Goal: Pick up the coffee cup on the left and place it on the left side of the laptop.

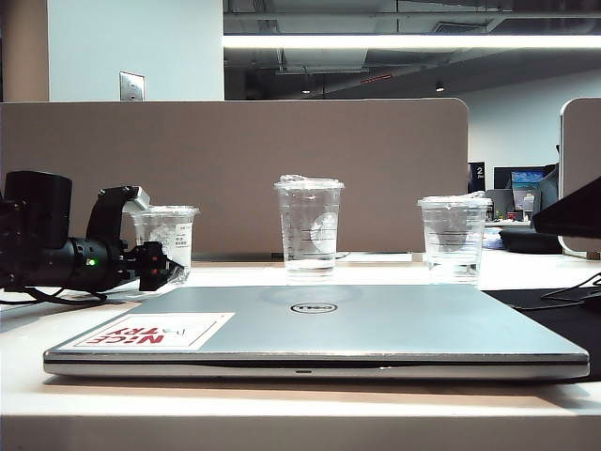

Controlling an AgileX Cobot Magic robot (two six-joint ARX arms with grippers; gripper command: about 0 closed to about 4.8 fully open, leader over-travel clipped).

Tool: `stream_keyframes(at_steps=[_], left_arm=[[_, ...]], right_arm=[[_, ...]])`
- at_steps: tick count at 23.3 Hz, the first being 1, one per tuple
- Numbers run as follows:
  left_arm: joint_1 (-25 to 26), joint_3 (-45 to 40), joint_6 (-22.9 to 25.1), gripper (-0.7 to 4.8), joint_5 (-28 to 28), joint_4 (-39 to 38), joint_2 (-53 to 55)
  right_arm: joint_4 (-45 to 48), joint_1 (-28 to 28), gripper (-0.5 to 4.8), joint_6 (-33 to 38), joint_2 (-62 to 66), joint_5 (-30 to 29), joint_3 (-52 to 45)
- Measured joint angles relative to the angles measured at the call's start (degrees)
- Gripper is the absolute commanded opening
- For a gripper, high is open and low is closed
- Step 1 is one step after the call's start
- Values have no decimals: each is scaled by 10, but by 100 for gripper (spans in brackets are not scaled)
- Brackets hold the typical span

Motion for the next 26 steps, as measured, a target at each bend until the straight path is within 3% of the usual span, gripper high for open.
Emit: stream_keyframes(at_steps=[7, 16, 18, 26], left_arm=[[17, -64, 2, 278, 2, 14, -48], [47, -222, -39, 278, -2, 184, -126], [47, -285, -40, 278, -5, 185, -165], [47, -400, -41, 277, -17, 190, -238]], right_arm=[[0, 0, -4, 0, 0, 0, 0], [0, 1, -4, 0, -1, 0, 0], [0, 1, -4, 0, -2, 0, 0], [0, 2, -4, 0, -16, 0, 0]])
